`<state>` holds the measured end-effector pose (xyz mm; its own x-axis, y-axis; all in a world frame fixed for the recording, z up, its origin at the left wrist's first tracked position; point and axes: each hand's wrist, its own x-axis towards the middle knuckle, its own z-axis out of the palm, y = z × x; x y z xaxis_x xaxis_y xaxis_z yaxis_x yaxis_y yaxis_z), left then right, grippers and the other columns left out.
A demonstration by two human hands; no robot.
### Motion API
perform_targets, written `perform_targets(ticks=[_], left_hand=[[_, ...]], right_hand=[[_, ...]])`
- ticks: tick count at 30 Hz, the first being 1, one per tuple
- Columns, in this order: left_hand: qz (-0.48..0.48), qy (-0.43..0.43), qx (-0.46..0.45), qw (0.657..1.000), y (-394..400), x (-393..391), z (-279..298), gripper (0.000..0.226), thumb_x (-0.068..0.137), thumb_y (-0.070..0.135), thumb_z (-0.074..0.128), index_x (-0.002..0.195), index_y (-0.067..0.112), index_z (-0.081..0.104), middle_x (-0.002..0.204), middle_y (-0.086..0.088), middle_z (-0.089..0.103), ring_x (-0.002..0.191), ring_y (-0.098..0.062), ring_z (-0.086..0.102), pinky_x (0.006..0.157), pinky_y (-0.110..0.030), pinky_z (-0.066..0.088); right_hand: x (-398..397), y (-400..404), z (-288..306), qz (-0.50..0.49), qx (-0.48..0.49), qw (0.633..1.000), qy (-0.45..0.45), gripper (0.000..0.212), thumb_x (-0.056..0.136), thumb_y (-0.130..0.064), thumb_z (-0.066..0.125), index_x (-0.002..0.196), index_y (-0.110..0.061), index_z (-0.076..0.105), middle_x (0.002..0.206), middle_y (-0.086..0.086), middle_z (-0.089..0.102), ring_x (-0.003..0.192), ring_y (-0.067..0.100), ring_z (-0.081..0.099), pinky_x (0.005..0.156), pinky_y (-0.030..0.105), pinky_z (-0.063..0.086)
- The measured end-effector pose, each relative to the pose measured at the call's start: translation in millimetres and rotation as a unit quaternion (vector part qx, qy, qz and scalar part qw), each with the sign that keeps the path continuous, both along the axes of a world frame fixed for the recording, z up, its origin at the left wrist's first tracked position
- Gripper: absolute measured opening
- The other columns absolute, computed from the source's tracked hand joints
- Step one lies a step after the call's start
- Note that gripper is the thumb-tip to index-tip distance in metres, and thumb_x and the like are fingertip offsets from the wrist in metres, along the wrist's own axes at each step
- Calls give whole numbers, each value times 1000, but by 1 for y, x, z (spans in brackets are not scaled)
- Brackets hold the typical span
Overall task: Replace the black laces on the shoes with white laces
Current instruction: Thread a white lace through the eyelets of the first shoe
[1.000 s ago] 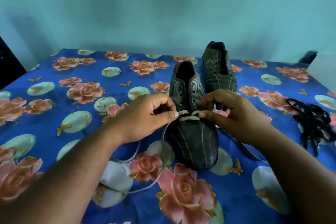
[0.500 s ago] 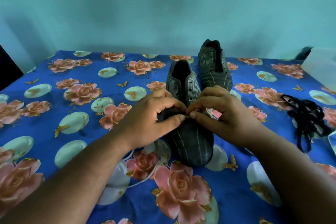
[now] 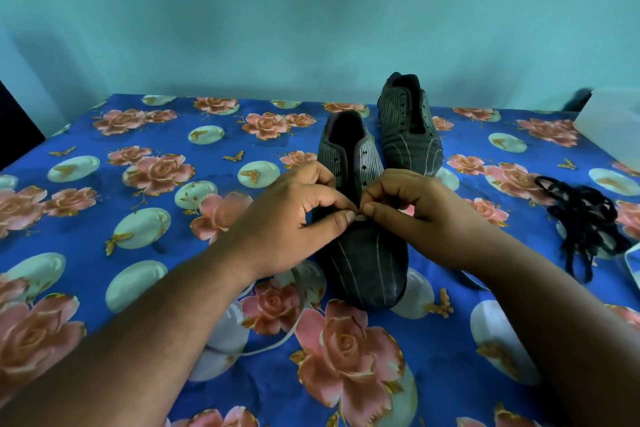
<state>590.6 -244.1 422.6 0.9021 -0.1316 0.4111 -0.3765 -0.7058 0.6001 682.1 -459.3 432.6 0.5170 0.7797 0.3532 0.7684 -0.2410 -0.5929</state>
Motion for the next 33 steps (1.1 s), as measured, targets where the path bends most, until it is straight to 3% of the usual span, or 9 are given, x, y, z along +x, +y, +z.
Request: perform_targets(ticks=[5,10,16,18,21,24,29,31,33], left_hand=[[-9,62,-76,995,1,1,2,17,99,37,63,96,24,74,100,7,53,102,-12,54,89,-25,43],[-19,99,-92,991,0,2,0,26,95,46,52,93,27,69,97,16,53,103,3,51,104,-28,35],[-8,55,-37,998,4,1,6,17,94,39,62,93,26,73,94,12,58,96,-6,56,85,-13,39],[-15,52,-43,998,6,0,7,20,90,41,65,94,24,75,91,9,65,93,-12,61,79,-18,45],[-12,94,-87,992,8,-3,6,25,83,45,71,98,25,71,88,8,69,82,-6,64,71,-17,49],[-2,134,-96,986,13,-2,4,27,82,50,71,94,26,69,84,-1,67,73,-8,57,66,-22,48],[-13,164,-99,981,19,-1,4,23,91,47,63,90,25,71,81,-8,67,71,-9,57,67,-26,47],[-23,174,-104,979,20,0,4,25,93,46,59,90,24,70,78,-14,63,70,-13,54,66,-30,45],[-29,176,-107,978,22,-1,6,23,94,43,58,88,23,68,74,-9,58,69,-11,50,66,-26,43]], right_hand=[[-4,2,1,-3,18,1000,-3,15,93,-32,68,98,-19,74,86,-4,63,82,20,59,74,26,48],[-4,4,2,-7,28,999,38,15,92,-33,74,95,-20,79,81,1,60,80,20,57,70,26,47],[-7,5,3,-4,17,996,86,8,93,-23,73,91,-15,75,86,4,62,76,10,56,67,19,45],[-7,3,3,-5,21,995,98,1,93,-20,73,93,-18,74,86,6,65,75,16,57,67,27,48],[1,-5,2,-15,36,992,123,14,91,-25,75,104,-23,70,82,5,64,72,16,57,70,36,50],[10,-13,-2,-26,13,996,86,25,86,-40,73,109,-30,73,82,0,64,74,12,60,70,34,52],[16,-14,-4,-6,19,1000,9,4,94,-26,73,92,-22,75,89,-4,66,85,19,62,75,38,51],[19,-16,-4,-6,1,1000,-12,7,97,-23,67,92,-27,69,91,-8,64,86,18,61,75,32,51],[19,-19,-4,-13,-11,1000,-17,12,100,-19,64,93,-30,65,92,-9,63,87,14,60,75,21,47]])
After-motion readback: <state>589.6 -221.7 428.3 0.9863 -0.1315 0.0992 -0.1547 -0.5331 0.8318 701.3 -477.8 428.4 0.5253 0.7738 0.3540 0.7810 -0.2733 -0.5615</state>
